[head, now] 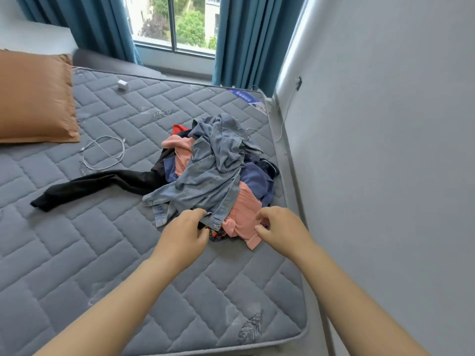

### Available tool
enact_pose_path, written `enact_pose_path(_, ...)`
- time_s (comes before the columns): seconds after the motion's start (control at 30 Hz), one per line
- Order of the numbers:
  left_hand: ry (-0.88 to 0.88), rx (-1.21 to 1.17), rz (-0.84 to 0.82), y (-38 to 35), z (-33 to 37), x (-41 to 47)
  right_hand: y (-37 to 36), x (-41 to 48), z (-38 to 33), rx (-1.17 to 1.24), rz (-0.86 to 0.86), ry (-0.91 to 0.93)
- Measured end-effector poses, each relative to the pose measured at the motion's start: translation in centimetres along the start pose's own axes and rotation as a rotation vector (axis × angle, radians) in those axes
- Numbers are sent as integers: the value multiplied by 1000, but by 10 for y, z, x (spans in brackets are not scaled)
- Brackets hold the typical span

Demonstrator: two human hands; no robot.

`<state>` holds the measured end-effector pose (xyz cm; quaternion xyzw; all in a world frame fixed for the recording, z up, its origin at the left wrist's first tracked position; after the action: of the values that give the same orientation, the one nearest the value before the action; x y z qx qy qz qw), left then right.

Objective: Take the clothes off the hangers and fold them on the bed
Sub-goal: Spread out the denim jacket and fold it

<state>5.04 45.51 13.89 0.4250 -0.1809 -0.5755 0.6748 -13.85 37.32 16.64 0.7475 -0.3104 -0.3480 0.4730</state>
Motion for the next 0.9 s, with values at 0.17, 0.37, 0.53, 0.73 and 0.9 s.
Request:
enact_pose_path(0.17, 129, 23, -17, -60, 11, 35, -22, 40, 62, -26, -56, 96)
enact_pose_path(0.37, 255, 34, -43, -129, -30, 97, -88, 85, 123, -12, -75, 106)
enact_pose_path(0.53, 343, 0, -35, -183, -82, 149, -152, 122, 148, 47, -19, 80)
enact_pose_path(0.73, 380, -81, 10, -243, -109, 199, -204, 146, 171, 111, 59, 52)
enact_pose_path(0.9, 348, 10, 41, -270, -115, 238, -230, 159, 177, 131, 59, 48)
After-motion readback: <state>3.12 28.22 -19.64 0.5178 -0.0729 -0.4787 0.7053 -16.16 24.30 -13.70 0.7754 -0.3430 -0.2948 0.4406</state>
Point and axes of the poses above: each hand's wrist, its own x-axis towards the middle knuckle, its own y-axis out of the back of the hand, z = x × y, the point moved 5 cm from there along x, towards the middle knuckle, and after that the axes turned 7 degrees about y, right-handed, at the moved point
